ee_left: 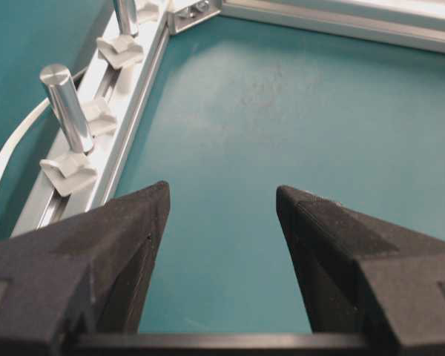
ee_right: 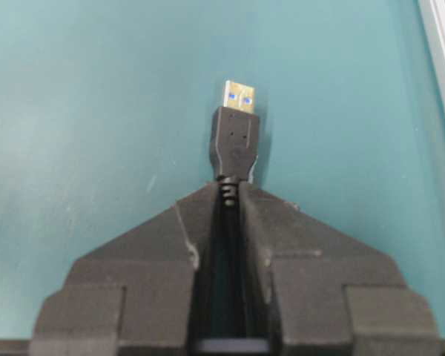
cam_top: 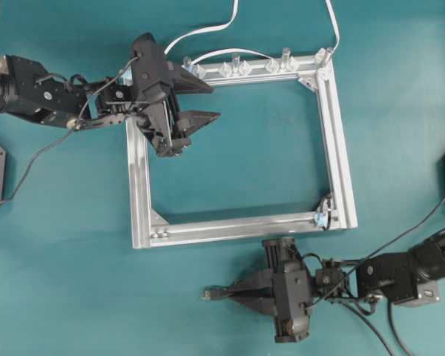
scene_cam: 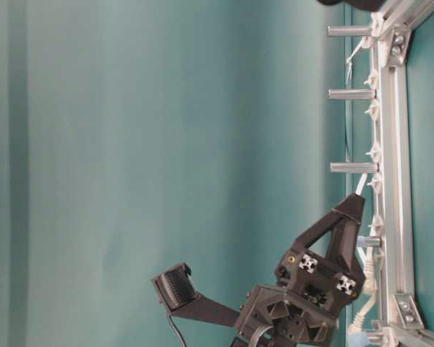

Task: Insert the wire through the string loop located on the right side.
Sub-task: 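Lower the right gripper and grasp the USB cable behind the plug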

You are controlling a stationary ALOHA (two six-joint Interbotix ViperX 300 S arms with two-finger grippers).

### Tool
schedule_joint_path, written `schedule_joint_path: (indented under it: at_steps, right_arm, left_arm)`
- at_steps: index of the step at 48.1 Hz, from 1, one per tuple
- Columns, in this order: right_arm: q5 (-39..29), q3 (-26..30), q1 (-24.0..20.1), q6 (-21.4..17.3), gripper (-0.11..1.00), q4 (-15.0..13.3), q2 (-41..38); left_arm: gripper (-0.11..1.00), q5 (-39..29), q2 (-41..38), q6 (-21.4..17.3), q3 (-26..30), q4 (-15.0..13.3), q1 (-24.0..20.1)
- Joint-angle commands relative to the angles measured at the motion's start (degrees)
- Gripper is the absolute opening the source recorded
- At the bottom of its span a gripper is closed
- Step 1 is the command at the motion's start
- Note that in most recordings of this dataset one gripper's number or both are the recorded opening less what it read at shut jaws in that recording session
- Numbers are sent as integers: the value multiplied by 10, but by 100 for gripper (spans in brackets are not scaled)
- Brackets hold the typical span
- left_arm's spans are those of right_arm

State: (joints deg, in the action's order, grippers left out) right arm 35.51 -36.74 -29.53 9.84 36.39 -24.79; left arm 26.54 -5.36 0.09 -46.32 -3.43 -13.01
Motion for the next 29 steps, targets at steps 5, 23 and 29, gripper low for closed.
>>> schedule_joint_path:
  at_steps: [5,23,29]
  right_arm:
    - [-16,2,4,2,12,0,1]
    - [-25,-2,11,6,12,0,40]
    - [-26,-8,14,7,12,1,62]
  left_arm:
    - [65,0,7,2,1,0,2]
    - [65,0,6,1,-5,0,2]
    - [65,0,7,2,-7,0,2]
